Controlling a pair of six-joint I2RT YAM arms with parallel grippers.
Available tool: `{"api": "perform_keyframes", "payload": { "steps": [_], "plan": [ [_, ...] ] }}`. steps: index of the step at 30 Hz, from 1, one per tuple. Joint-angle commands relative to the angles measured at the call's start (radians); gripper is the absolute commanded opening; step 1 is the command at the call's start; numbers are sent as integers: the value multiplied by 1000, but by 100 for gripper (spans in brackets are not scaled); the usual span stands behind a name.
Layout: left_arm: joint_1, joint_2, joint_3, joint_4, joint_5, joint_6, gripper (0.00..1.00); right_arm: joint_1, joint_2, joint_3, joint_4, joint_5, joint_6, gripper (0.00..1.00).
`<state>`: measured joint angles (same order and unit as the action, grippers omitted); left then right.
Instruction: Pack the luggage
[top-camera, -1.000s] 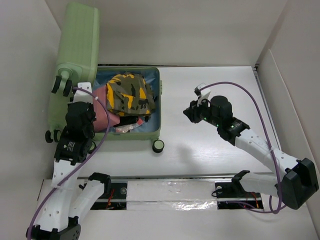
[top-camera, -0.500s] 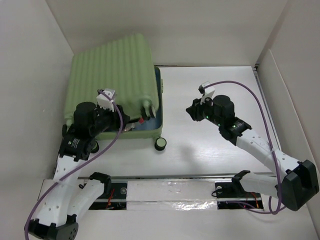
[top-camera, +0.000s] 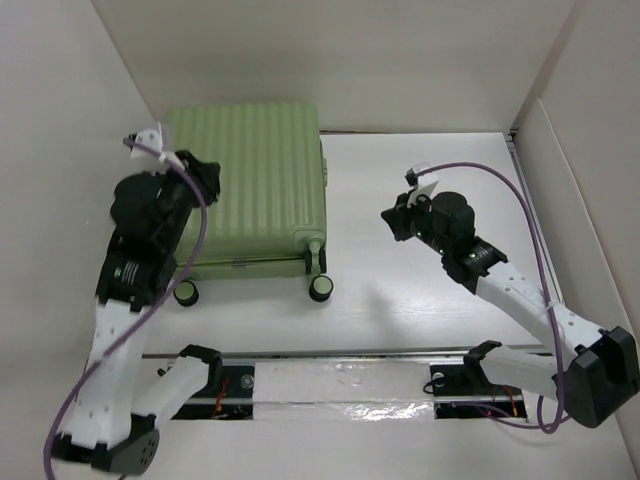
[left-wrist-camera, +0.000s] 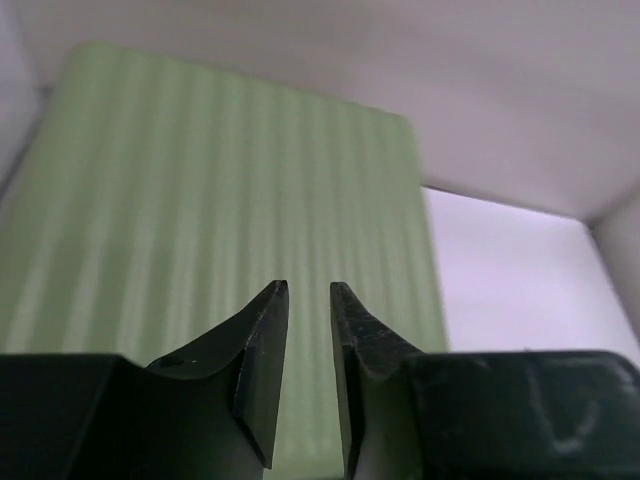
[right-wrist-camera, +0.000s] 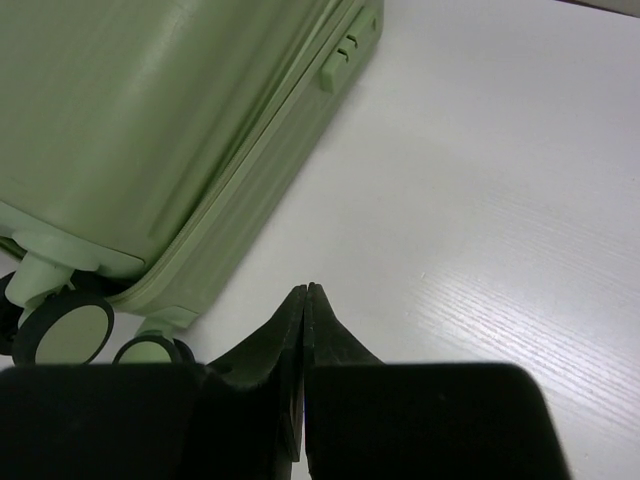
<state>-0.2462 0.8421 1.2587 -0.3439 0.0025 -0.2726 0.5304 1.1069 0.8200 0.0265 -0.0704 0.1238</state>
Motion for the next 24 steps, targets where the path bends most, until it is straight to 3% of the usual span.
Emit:
{"api": "perform_keyframes", "payload": {
  "steps": [1, 5, 11, 17, 21, 24],
  "plan": [
    [71, 211, 76, 11, -376, -112, 20, -4, 2, 4, 62, 11, -16, 1],
    [221, 317, 136, 66, -374, -132, 18, 17, 25, 19, 52, 38, -30, 2],
    [459, 538, 254, 13, -355, -131, 17, 28, 62, 25, 55, 63, -30, 4],
    [544, 682, 289, 13, -331, -162, 17, 37, 90, 18, 89, 66, -21, 5],
    [665, 790, 291, -9, -110, -220, 15, 37, 97, 11, 98, 96, -21, 5],
    [639, 848, 275, -12, -107, -169, 14, 37, 96, 11, 99, 107, -19, 5]
  ]
}}
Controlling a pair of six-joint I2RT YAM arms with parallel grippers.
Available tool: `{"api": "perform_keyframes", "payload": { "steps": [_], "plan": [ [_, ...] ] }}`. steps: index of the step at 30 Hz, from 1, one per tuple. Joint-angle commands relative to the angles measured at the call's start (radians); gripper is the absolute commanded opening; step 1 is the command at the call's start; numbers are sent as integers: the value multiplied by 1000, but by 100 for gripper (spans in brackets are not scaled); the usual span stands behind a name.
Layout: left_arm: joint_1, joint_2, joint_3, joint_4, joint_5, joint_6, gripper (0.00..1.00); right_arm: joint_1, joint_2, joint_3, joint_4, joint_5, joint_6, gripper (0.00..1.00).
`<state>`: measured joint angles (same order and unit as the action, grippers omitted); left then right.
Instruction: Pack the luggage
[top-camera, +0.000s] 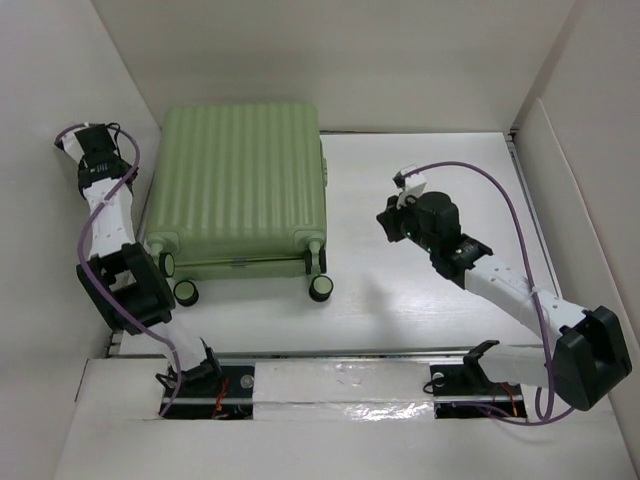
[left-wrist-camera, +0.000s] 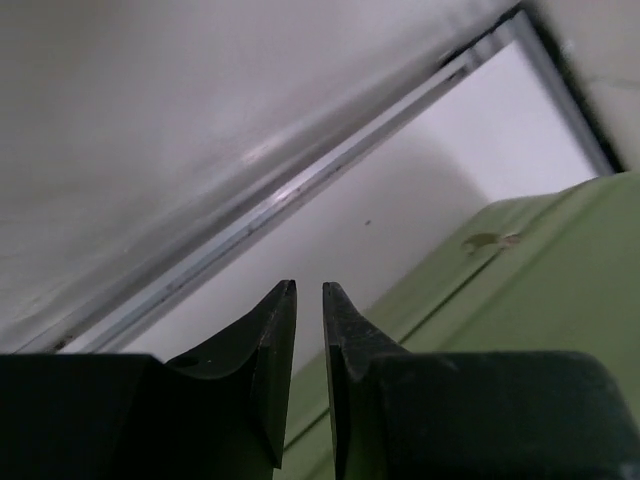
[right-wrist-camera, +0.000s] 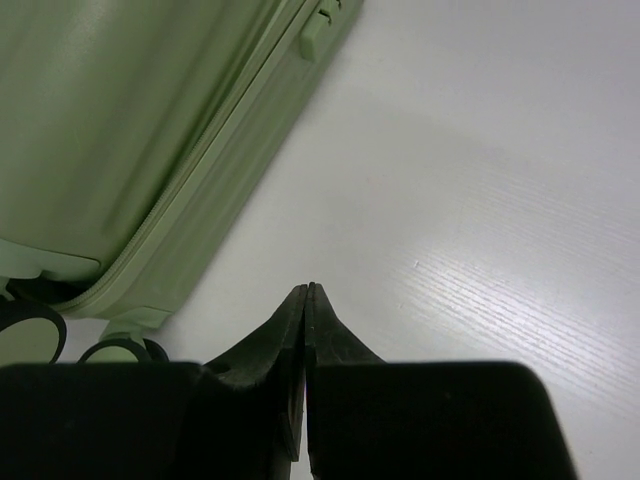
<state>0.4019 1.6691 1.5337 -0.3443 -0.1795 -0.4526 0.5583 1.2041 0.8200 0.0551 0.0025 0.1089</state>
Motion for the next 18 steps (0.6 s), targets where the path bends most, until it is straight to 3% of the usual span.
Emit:
{"api": "perform_keyframes", "payload": {
  "steps": [1, 8, 13, 18],
  "plan": [
    [-9, 40, -12, -13, 68, 14, 14, 9, 0, 10, 72, 42, -5, 5],
    [-38, 35, -253, 86, 170, -46, 14, -3, -28, 2, 58, 96, -2, 7],
    [-202, -20, -386, 125, 189, -84, 11, -84, -49, -1, 19, 103, 9, 7],
    [-322, -187, -555, 203, 205, -176, 12, -211, -60, 1, -4, 97, 18, 21]
  ]
}}
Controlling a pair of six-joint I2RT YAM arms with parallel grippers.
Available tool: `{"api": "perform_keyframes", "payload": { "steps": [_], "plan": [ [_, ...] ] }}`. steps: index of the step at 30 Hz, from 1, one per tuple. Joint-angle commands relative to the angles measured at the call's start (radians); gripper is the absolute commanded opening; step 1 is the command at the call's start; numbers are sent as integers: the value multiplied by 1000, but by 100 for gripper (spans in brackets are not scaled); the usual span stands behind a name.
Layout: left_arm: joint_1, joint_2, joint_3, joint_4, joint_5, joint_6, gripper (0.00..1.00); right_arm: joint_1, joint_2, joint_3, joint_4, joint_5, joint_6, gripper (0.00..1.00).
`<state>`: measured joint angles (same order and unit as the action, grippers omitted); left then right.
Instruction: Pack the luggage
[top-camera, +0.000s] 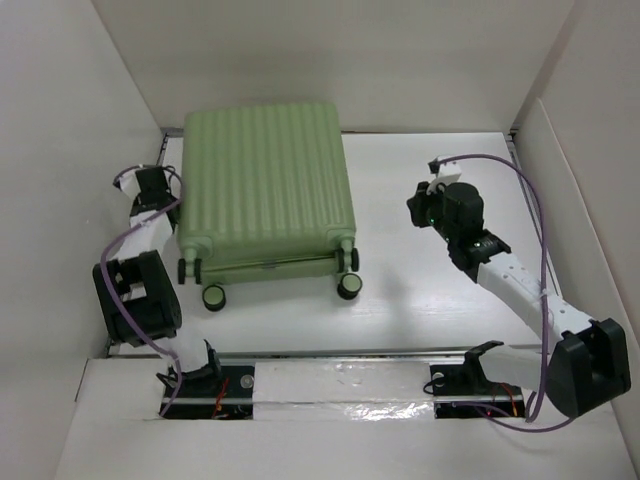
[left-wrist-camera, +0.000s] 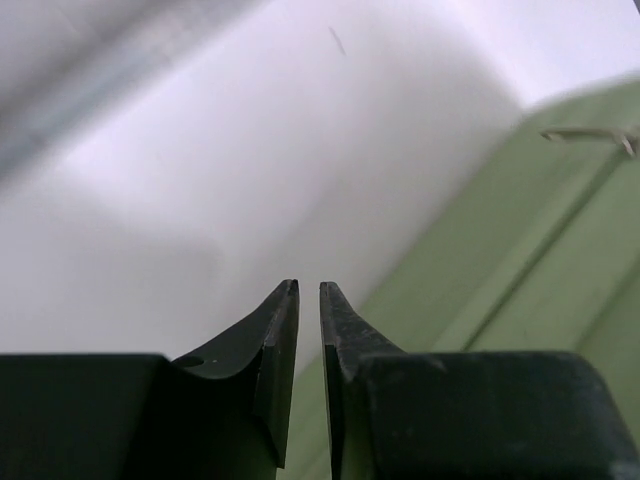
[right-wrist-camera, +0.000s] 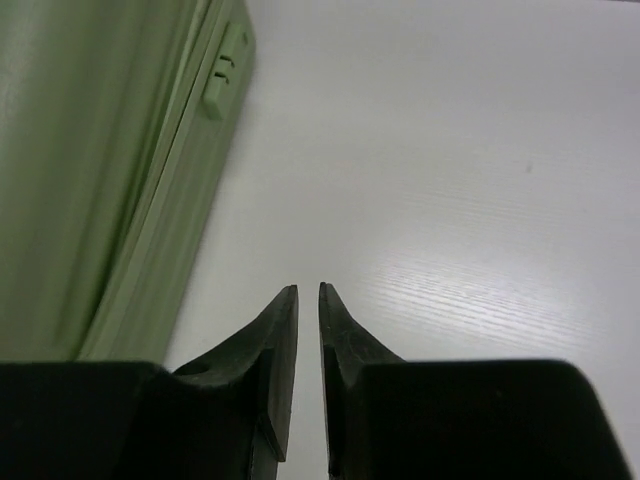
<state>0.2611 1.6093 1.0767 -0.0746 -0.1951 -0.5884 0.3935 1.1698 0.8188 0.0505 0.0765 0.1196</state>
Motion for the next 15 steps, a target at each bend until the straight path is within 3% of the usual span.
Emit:
{"api": "perform_keyframes", "payload": {
  "steps": [1, 5, 10, 15],
  "plan": [
    [-201, -193, -169, -21, 232, -56, 12, -65, -22, 5, -1, 19, 12, 23],
    [-221, -334, -322, 50, 255, -132, 12, -169, 84, 83, -17, -15, 41, 39],
    [-309, -529, -486, 136, 261, -168, 13, -266, 328, 337, -38, -41, 87, 43],
    [-417, -597, -552, 131, 210, -142, 13, -248, 609, 623, -167, -127, 65, 49]
  ]
}}
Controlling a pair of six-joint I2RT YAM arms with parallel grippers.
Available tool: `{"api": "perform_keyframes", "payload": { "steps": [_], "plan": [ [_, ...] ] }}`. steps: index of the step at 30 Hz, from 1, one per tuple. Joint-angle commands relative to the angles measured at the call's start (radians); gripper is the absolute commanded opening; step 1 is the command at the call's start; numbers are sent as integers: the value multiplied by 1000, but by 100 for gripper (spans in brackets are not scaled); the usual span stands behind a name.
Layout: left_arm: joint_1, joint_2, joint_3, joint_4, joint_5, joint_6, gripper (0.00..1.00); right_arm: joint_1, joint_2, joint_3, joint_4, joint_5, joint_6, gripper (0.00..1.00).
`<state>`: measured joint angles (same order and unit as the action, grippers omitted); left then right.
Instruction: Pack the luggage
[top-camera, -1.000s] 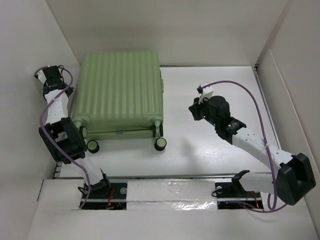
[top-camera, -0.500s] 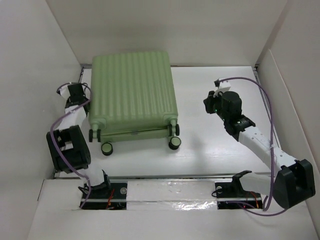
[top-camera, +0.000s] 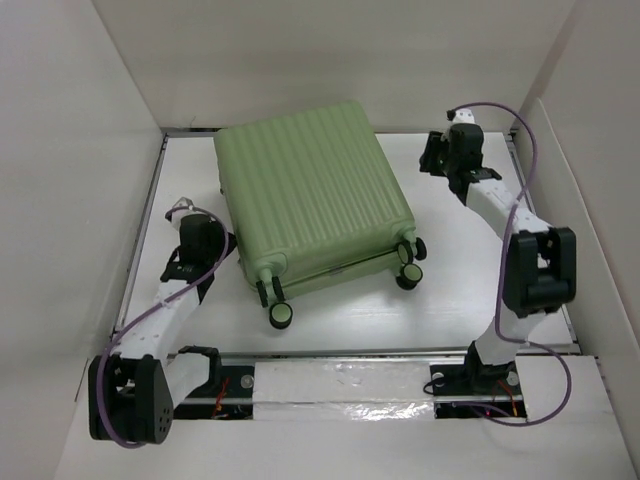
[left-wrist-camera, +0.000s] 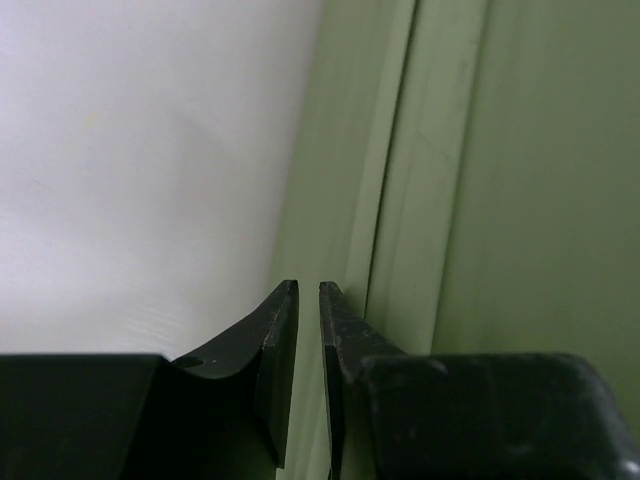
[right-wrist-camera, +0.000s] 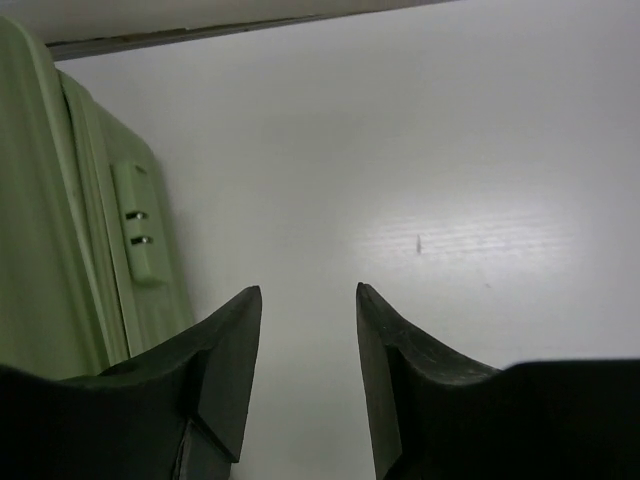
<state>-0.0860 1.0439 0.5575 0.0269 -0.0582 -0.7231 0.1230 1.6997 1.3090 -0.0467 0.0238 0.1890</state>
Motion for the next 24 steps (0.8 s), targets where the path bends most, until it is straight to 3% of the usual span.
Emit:
{"api": "perform_keyframes", "payload": {
  "steps": [1, 7, 10, 16, 18, 20, 23, 24],
  "plan": [
    [-84, -44, -60, 37, 84, -9, 12, 36, 175, 185, -96, -123, -14, 50],
    [-104, -87, -186, 130, 182, -15, 10, 220, 446, 528, -243, -254, -86, 52],
    [-243, -99, -171, 101, 70, -7, 9, 306, 529, 651, -268, -283, -115, 52],
    [-708, -3, -87, 50, -248, -127, 9, 372, 640, 936, -378, -386, -155, 53],
    [-844, 34, -71, 53, -319, -191, 9, 372, 652, 1044, -419, -358, -158, 62],
    [-899, 47, -54, 27, -351, -232, 10, 340, 640, 1076, -435, -325, -151, 72],
    [-957, -11, -22, -91, -465, -285, 21, 281, 565, 1032, -418, -295, -129, 84],
    [-957, -43, -18, -122, -483, -291, 38, 265, 542, 994, -401, -292, -123, 86]
  ]
}}
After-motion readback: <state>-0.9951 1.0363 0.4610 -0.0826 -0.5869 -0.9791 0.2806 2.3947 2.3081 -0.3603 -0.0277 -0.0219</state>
